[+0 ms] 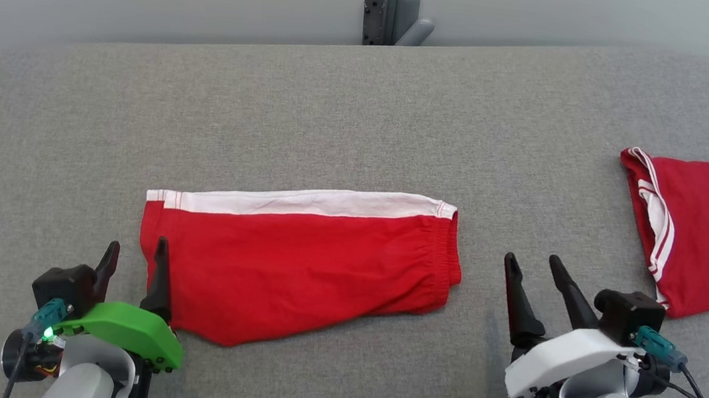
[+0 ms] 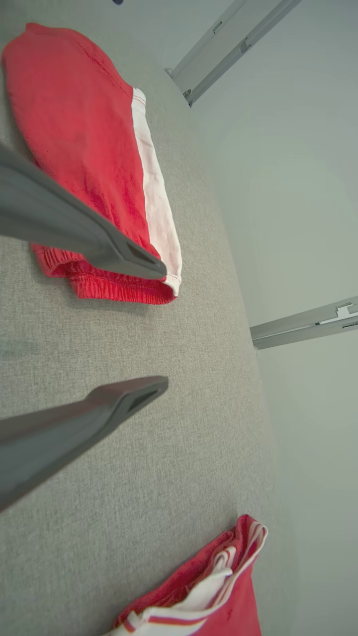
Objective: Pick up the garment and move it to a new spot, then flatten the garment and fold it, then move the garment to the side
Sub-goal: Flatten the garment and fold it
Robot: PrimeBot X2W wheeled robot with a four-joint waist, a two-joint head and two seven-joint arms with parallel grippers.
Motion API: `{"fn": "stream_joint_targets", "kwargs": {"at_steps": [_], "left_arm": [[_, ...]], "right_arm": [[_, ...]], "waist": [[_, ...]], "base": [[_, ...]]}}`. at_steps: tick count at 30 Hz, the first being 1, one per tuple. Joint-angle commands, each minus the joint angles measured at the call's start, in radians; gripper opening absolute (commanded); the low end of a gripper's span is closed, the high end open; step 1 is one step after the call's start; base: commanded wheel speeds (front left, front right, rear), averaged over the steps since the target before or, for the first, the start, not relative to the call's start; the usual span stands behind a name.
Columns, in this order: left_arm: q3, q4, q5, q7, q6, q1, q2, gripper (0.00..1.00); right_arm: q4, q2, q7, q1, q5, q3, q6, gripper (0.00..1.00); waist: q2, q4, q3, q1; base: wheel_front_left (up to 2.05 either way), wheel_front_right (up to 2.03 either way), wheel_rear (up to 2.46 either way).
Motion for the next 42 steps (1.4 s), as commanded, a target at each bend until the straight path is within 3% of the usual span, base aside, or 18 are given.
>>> {"fn": "stream_joint_targets", "kwargs": {"at_steps": [1,8,14,23,34,36,40,42], "left_arm": [[0.004,-0.019,0.022,-0.002,0.006,0.023,0.009,1.00],[0.016,-0.135,0.071,-0.002,0.023,0.097,-0.003,1.00],[0.018,-0.201,0.081,-0.002,0.028,0.158,-0.034,1.00],[0.015,-0.253,0.121,-0.002,0.030,0.190,-0.053,1.00],[0.035,-0.277,0.148,-0.002,0.028,0.212,-0.056,1.00],[0.038,-0.279,0.152,-0.002,0.028,0.213,-0.057,1.00],[0.043,-0.284,0.158,-0.002,0.029,0.214,-0.057,1.00],[0.047,-0.285,0.161,-0.002,0.030,0.217,-0.055,1.00]], "right_arm": [[0.005,-0.002,0.017,-0.007,0.014,0.007,-0.001,1.00],[0.047,-0.002,0.157,-0.039,0.045,0.056,-0.001,1.00],[0.168,-0.002,0.231,-0.083,0.128,0.086,-0.001,1.00],[0.385,-0.002,0.179,-0.139,0.206,0.059,-0.001,1.00],[0.546,-0.002,0.097,-0.228,0.364,0.133,-0.001,0.99],[0.569,-0.002,0.087,-0.245,0.387,0.150,-0.001,0.45],[0.612,-0.002,0.058,-0.279,0.422,0.170,-0.001,0.00],[0.627,-0.002,0.045,-0.290,0.442,0.177,-0.001,0.00]], "waist": [[0.0116,0.009,-0.006,0.0000],[0.0116,0.050,-0.020,0.0000],[0.0116,0.109,-0.029,0.0000],[0.0116,0.180,-0.033,0.0000],[0.0116,0.206,-0.032,0.0000],[0.0116,0.207,-0.031,0.0000],[0.0116,0.204,-0.028,0.0000],[0.0116,0.199,-0.029,0.0000]], "base": [[0.00,0.00,0.00],[0.00,0.00,0.00],[0.00,0.00,0.00],[0.00,0.00,0.00],[0.00,0.00,0.00],[0.00,0.00,0.00],[0.00,0.00,0.00],[0.00,0.00,0.00]]}}
